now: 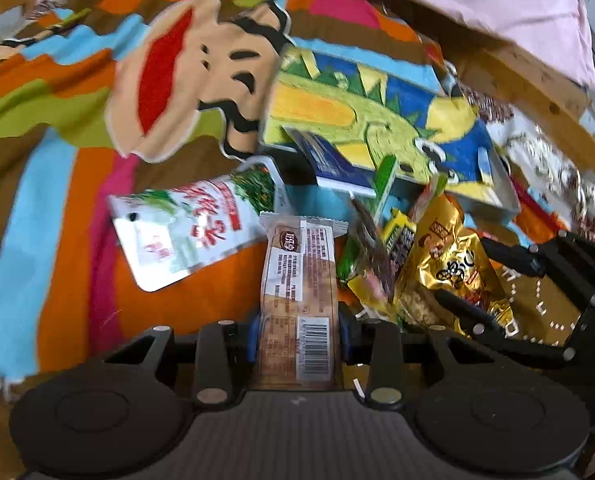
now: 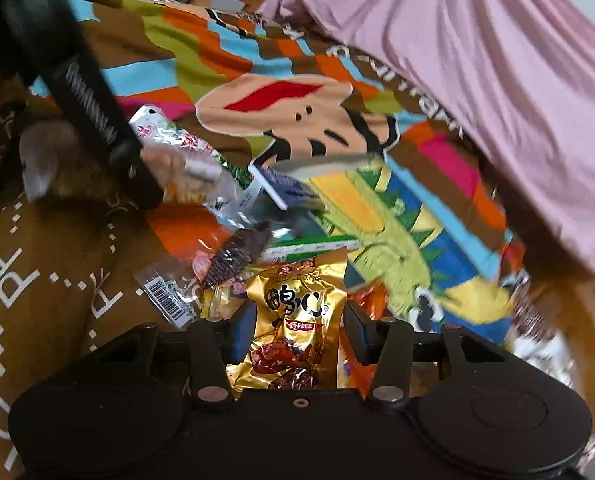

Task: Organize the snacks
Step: 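Lower the cake bar into the tray with the left tool while the right tool drops the gold bag there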

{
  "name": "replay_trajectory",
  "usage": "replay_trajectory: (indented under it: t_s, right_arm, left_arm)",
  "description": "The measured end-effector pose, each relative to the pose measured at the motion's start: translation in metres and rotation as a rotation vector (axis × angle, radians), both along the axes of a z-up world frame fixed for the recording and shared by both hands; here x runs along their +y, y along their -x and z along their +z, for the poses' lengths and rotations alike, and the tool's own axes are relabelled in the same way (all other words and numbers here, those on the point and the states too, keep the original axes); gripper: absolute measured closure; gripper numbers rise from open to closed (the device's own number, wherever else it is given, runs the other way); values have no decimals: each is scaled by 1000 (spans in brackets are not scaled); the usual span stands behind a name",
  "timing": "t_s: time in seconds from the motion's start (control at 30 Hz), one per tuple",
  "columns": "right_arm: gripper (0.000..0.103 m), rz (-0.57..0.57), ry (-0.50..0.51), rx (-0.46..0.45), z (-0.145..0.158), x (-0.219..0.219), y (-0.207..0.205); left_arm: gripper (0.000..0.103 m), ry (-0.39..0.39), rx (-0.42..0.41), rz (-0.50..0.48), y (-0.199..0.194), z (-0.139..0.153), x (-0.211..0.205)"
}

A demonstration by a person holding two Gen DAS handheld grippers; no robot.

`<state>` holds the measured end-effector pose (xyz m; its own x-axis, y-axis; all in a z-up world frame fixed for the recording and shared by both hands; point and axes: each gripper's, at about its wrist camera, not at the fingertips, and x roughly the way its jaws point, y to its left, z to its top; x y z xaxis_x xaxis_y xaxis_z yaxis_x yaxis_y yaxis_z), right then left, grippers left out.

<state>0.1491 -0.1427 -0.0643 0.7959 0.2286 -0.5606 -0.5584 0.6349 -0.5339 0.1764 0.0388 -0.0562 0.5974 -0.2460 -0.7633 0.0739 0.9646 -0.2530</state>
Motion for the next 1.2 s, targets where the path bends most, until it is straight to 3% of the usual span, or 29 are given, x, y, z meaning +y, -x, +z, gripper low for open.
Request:
replay_trajectory:
  t_s: [0.27, 0.37, 0.6, 0.87, 0.97, 1.2]
  right_arm:
    - [54, 3, 0, -133, 10, -5, 8]
    - [54, 0, 48, -227, 9, -5, 5]
    - [54, -20, 76, -321, 8, -15, -17]
    - [54, -150, -31, -342, 21, -40, -79]
    - [53, -184, -53, -340, 21, -51, -99]
    - [53, -164, 3, -355, -1, -62, -128]
  left_arm:
    - [64, 4, -151, 61, 19, 29, 3]
    - [64, 6, -206, 72, 16, 36, 0]
    - [64, 19, -249, 84, -4, 32, -11]
    - [64, 1, -309, 28, -52, 44, -38]
    - [64, 33, -299, 4, -80, 43, -51]
    - [64, 67, -250, -21, -140, 26, -88]
